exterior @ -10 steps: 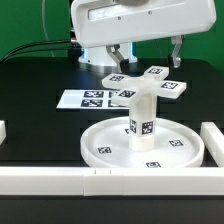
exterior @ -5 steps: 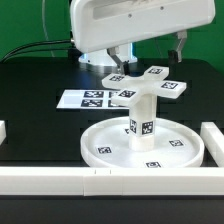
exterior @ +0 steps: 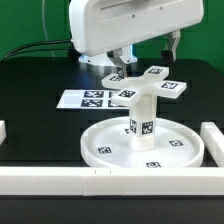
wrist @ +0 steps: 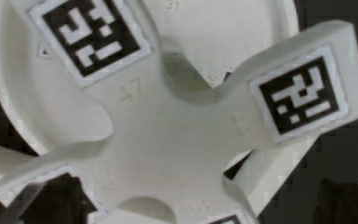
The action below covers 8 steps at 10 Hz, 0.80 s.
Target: Assemble round table
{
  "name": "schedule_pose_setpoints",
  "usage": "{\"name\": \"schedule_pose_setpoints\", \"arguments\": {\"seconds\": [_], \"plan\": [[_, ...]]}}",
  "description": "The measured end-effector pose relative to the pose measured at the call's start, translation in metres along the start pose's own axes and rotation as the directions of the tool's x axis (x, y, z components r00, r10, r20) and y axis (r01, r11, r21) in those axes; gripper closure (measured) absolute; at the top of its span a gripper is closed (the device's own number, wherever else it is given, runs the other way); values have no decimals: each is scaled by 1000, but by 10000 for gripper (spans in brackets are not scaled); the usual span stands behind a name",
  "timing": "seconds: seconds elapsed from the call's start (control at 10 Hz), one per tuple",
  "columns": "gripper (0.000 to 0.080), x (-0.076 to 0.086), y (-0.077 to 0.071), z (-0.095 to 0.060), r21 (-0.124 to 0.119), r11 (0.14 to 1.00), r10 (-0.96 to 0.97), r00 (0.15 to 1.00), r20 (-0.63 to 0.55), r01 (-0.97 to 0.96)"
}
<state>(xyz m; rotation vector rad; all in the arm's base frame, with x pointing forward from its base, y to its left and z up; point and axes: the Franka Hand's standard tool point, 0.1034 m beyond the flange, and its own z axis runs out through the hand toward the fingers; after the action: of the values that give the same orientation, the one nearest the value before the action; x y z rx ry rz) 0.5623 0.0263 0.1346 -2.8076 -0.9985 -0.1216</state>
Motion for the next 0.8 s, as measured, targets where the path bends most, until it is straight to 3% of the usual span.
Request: {"name": "schedule_pose_setpoints", "arguments": {"seconds": [0.3, 0.6, 0.8], "plan": [[151, -4, 0, 6, -6, 932, -362, 932, 23, 362], [151, -6, 5, 4, -4, 879, -476, 879, 34, 477], [151, -8, 7, 4, -4, 775, -631, 774, 42, 632]]}}
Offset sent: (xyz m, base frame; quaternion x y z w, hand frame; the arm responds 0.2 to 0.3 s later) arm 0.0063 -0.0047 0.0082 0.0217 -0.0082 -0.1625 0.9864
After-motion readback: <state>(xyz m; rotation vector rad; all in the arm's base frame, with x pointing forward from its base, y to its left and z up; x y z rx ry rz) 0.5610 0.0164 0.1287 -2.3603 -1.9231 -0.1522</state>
